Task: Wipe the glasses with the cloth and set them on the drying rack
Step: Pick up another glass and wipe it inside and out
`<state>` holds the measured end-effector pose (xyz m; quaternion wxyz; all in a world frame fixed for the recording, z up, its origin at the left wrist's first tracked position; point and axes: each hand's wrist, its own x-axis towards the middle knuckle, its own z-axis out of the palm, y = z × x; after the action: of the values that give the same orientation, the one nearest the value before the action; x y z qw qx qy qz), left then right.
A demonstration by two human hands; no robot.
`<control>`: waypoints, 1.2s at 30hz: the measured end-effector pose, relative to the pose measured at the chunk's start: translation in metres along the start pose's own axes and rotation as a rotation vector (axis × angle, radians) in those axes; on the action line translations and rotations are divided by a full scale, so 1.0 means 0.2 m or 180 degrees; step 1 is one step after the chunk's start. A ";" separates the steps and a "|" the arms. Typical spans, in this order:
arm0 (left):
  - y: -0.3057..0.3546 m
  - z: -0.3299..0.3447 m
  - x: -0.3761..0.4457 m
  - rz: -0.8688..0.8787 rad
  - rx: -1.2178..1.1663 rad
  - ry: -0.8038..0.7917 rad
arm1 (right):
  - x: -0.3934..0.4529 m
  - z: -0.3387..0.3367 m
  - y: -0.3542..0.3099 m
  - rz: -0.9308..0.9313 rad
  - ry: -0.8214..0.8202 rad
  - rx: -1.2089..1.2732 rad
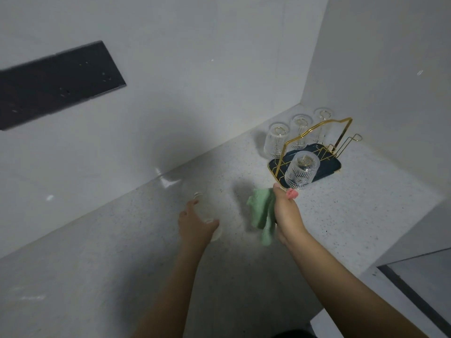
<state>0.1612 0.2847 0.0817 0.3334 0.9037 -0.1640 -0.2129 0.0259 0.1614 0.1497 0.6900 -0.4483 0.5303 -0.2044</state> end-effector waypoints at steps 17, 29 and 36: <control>0.50 0.05 -0.46 0.0275 -0.3357 -0.1014 | -0.30 -0.12 -0.07 -0.1920 -0.1078 -0.0986; 0.56 -0.05 -0.57 0.0798 -0.3020 -0.1137 | -0.37 -0.15 -0.07 -0.1451 -0.0699 -0.0510; 0.54 -0.12 -0.52 0.0816 -0.3285 -0.1029 | -0.48 -0.06 0.03 -0.2881 -0.0670 -0.1125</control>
<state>0.0674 0.2644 0.1986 0.7267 0.5517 -0.1962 -0.3593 -0.0198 0.2334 0.1972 0.4953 -0.7618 0.2365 -0.3441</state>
